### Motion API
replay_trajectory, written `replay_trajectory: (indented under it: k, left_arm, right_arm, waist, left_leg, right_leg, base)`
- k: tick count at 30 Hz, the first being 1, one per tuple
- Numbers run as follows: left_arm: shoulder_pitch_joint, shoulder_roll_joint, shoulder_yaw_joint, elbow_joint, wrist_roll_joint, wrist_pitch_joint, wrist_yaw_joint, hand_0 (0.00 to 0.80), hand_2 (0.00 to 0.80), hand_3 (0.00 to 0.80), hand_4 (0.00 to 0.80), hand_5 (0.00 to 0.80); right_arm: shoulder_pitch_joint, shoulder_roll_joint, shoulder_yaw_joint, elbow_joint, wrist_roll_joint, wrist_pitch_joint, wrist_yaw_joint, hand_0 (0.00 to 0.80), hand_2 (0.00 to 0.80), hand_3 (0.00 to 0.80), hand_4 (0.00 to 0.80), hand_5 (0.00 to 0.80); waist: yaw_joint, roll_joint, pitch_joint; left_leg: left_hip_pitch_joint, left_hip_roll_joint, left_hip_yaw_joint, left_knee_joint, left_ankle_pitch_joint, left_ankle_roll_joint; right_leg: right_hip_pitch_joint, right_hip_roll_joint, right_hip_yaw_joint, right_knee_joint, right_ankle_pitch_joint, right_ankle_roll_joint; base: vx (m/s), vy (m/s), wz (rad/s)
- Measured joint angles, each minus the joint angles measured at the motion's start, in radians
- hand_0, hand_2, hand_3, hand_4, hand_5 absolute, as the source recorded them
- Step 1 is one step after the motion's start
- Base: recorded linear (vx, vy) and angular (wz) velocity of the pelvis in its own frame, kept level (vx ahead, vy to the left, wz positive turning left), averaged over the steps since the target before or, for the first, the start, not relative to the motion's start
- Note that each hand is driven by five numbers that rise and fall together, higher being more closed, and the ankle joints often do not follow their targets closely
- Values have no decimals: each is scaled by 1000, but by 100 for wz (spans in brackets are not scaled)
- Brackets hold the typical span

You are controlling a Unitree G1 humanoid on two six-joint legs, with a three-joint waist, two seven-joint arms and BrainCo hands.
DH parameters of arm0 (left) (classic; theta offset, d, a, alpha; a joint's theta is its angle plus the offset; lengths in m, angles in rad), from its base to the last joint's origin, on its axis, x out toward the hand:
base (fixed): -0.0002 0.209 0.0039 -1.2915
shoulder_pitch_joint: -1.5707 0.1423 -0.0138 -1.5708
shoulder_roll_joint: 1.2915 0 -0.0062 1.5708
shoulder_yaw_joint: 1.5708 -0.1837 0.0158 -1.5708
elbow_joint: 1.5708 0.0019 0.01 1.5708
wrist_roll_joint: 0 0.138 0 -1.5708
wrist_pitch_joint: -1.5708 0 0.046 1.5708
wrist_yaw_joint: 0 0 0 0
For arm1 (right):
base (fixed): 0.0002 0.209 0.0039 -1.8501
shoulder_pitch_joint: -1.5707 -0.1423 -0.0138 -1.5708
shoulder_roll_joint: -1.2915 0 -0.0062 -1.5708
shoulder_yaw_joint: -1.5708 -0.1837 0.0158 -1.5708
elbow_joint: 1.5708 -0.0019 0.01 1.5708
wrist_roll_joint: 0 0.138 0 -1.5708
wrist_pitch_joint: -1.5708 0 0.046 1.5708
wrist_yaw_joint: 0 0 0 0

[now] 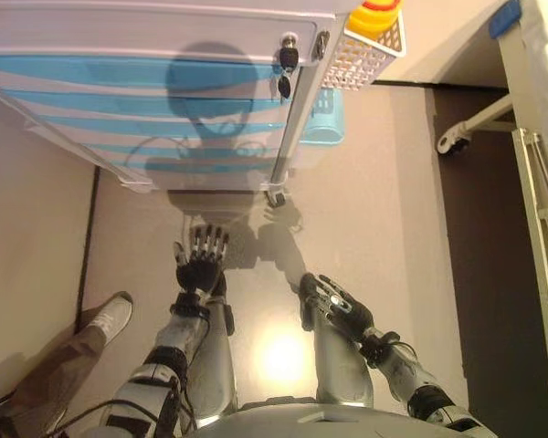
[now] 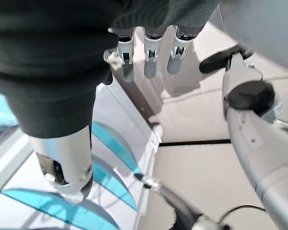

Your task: Open the drawer and pick up the medicine

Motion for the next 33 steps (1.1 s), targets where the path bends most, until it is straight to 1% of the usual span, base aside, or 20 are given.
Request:
replay_trajectory:
  k: [1,3,4,6,8,10,12,15,18,22,24,29,30,31,33]
  left_arm:
    - [-20,8,10,1,-20,1,0,0,0,0,0,0]
    - [-75,33,42,8,-80,4,-1,0,0,0,0,0]
    - [-102,54,64,9,-108,5,0,0,0,0,0,0]
    - [-143,105,102,10,-151,4,1,0,0,0,0,0]
    - [-179,155,115,9,-177,1,10,0,0,0,0,0]
    - [-220,200,118,8,-204,1,21,0,0,0,0,0]
    - [-287,264,117,8,-232,-4,37,0,0,0,0,0]
    - [-364,313,113,3,-257,-37,63,0,0,0,0,0]
    - [-378,340,112,2,-257,-66,99,0,0,0,0,0]
    - [-407,380,105,-15,-270,-112,137,0,0,0,0,0]
    - [-413,397,100,-30,-276,-132,159,0,0,0,0,0]
    - [-423,414,80,-32,-276,-133,186,0,0,0,0,0]
    - [-424,415,77,-34,-276,-133,186,452,452,452,452,452]
    - [-424,415,75,-36,-276,-133,185,800,800,800,800,800]
    - [-424,416,61,-51,-272,-145,185,800,800,800,800,800]
  right_arm:
    - [-2,-6,1,-6,0,3,0,0,0,0,0,0]
    - [-3,-23,7,-26,-1,10,0,0,0,0,0,0]
    - [-3,-31,10,-36,-1,11,0,0,0,0,0,0]
    - [-5,-38,13,-55,-1,12,2,0,0,0,0,0]
    - [-4,-61,37,-79,-1,17,2,0,0,0,0,0]
    - [-4,-72,43,-92,0,17,8,0,0,0,0,0]
    - [-5,-84,42,-109,1,14,11,0,0,0,0,0]
    - [-6,-102,42,-110,2,6,18,0,0,0,0,0]
    - [-6,-117,42,-109,3,-7,19,0,0,0,0,0]
    - [-8,-137,40,-108,22,-36,21,0,0,0,0,0]
    - [-7,-143,39,-99,23,-40,21,0,0,0,0,0]
    - [-7,-144,40,-91,23,-48,21,0,0,0,0,0]
    - [-7,-143,41,-87,23,-54,21,0,0,0,0,0]
    - [-7,-143,41,-85,23,-56,21,0,0,0,0,0]
    - [-6,-144,42,-82,23,-57,21,0,0,0,0,0]
  waist:
    - [-8,-1,0]
    - [-17,-4,2]
    - [-19,-6,4]
    - [-38,-10,11]
    - [-45,-12,10]
    - [-51,-13,11]
    - [-65,-14,14]
    - [-74,-14,20]
    - [-85,-14,31]
    - [-94,-15,76]
    - [-95,-15,82]
    - [-94,-15,82]
    - [-93,-15,82]
    - [-92,-15,82]
    - [-90,-15,82]
  left_leg:
    - [-12,0,3,16,-12,-4]
    - [-42,0,10,55,-31,3]
    - [-58,0,15,76,-42,6]
    - [-79,1,15,108,-54,10]
    - [-96,5,15,140,-80,8]
    - [-116,5,18,159,-84,15]
    - [-147,5,19,178,-86,19]
    - [-162,6,20,187,-87,21]
    - [-174,10,23,186,-87,20]
    - [-176,17,25,187,-84,18]
    - [-176,18,25,186,-83,18]
    - [-176,19,25,182,-83,17]
    - [-176,19,25,182,-83,17]
    - [-175,19,24,181,-83,17]
    - [-175,20,19,180,-81,16]
  right_leg:
    - [-10,0,6,4,1,3]
    - [-37,1,22,22,-3,8]
    - [-53,2,33,34,-4,11]
    - [-68,3,39,50,-5,22]
    - [-81,8,49,56,-11,22]
    - [-99,10,60,67,-12,25]
    - [-125,10,62,80,-9,29]
    - [-139,9,64,83,-8,31]
    - [-152,11,65,82,-8,31]
    - [-156,16,64,87,-7,30]
    - [-157,17,64,86,-7,30]
    - [-155,16,60,81,-7,30]
    - [-155,15,59,81,-7,30]
    - [-154,15,58,81,-7,30]
    - [-151,16,54,81,-7,30]
  base:
    - [13,129,-12]
    - [12,117,-16]
    - [9,97,-18]
    - [47,96,-10]
    - [84,98,-14]
    - [-25,113,-11]
    - [-26,91,-2]
    - [-28,74,-1]
    - [-21,39,-3]
    - [-6,18,-2]
    - [0,0,0]
    - [1,-6,0]
    - [7,-44,2]
    - [14,-64,2]
    - [-33,-87,4]
